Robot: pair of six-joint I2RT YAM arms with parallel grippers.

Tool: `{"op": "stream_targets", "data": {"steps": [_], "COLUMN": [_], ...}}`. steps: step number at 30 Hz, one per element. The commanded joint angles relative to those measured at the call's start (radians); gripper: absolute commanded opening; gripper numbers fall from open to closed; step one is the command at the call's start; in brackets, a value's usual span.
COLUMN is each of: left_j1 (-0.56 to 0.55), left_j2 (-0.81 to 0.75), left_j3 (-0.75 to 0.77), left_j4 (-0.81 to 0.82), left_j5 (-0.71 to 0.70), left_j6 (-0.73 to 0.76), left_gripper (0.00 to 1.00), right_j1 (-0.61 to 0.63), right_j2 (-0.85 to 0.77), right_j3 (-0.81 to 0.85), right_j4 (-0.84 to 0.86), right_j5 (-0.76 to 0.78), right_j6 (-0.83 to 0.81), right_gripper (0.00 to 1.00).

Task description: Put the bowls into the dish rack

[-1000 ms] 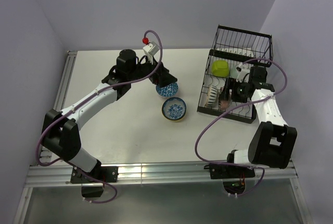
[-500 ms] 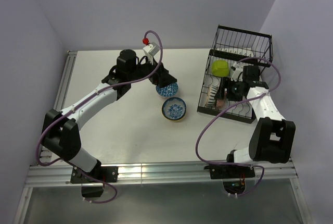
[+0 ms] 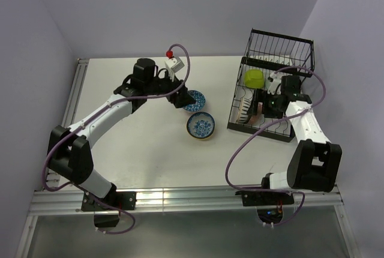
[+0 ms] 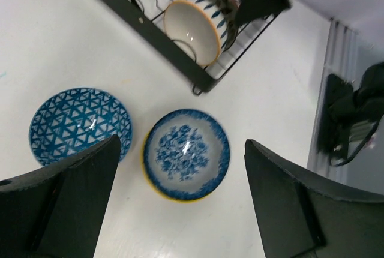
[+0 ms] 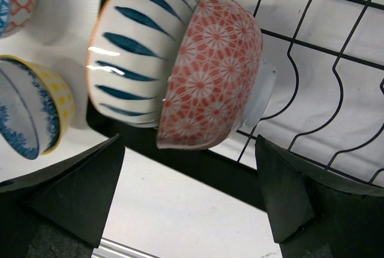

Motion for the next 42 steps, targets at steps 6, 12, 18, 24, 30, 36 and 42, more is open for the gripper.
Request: {"op": "stream_targets", "data": {"steps": [6,12,18,24,30,36,42], "left_j1": [0.021,0.056,0.056,0.033,0.01,-0.01,-0.028], "left_j2": [0.147,0.326,0.422,0.425,0.466,0.535,0.584], "left_j3": [0.262,0.435,0.48,0.39,0.366,0.422,0.434], "left_j4": [-0.669,-0.9,-0.9,-0.891,-0.807,-0.788,-0.721], "left_j5": [0.092,0.026,-0.029,-0.061,-0.066,-0.095,-0.138], "left_j6": [0.911,1.412,1.592,1.82,1.845,1.843,1.821], "left_gripper": [0.85,0.78,0.76,0.74,0.73,0.72,0.68], "right_j1": [-0.041,-0.069,-0.071,-0.071,-0.071,-0.071,-0.072], "right_j2": [-0.118,-0.158,-0.164,-0.15,-0.172,-0.213,-0.238], "right_j3": [0.125,0.165,0.197,0.212,0.212,0.231,0.237], "right_j4": [-0.087,-0.146,-0.192,-0.224,-0.23,-0.226,-0.229], "right_j5": [-0.065,-0.127,-0.155,-0.113,-0.124,-0.104,-0.119], "right_j6": [-0.018,-0.062,-0.037,-0.009,-0.023,-0.015,-0.041], "right_gripper": [1.0,1.0,1.0,1.0,1.0,1.0,1.0]}}
